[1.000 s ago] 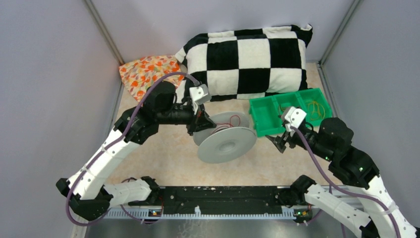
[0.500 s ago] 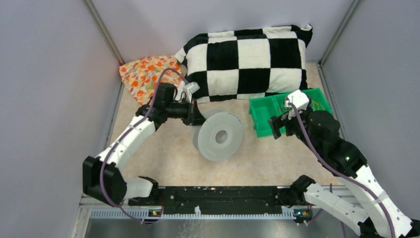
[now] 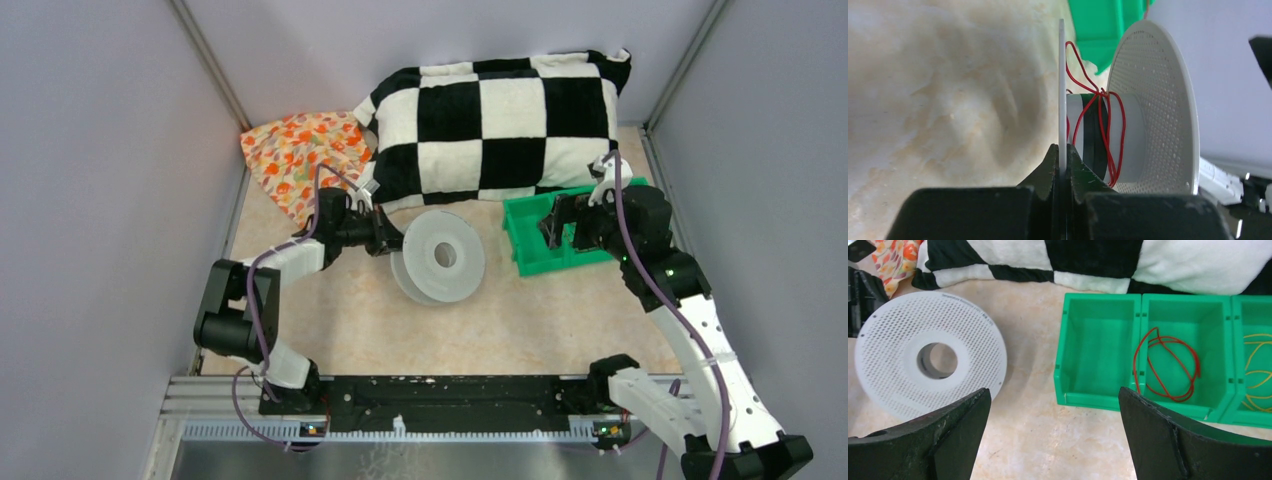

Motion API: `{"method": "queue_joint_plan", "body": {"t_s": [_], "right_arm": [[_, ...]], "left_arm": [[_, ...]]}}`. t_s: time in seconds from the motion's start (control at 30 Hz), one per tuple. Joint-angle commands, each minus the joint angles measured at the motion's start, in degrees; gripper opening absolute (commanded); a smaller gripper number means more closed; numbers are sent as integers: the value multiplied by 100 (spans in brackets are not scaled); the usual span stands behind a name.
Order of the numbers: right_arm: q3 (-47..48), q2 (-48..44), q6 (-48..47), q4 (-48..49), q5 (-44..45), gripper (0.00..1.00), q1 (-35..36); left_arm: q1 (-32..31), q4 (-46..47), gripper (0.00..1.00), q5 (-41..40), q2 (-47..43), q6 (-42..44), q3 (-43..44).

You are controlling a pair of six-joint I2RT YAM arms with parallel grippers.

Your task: Wrap the cables

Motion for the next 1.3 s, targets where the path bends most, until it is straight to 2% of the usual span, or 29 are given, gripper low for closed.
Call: {"method": "queue_joint_plan", "body": {"t_s": [0.0,0.17,0.2,0.3,0.33,0.73,1.0,1.27], "right_arm": [[-89,93,404,438,-225,99,-44],[-71,69,500,466,-113,99,-50],[-68,59,487,433,-87,99,-49],[-50,27,454,283,61,99,-46],[-58,5,455,256,95,99,-46],[-42,15,542,306,-19,99,-46],[-91,45,525,309,-110,99,-45],[-22,131,481,147,-58,99,-46]], "left_arm": [[84,1354,0,-126,398,-905,-141],[132,1835,0,-177,814,-1133,-256],[150,1799,6,-174,888,-1113,-247],[191,1577,32,-369,879,-960,-282],[198,1433,35,-477,834,-870,-275],[271,-354,43,-1451,500,123,206],[399,-755,64,-1797,326,559,315],[612,-1463,66,-2083,7,998,547]]}}
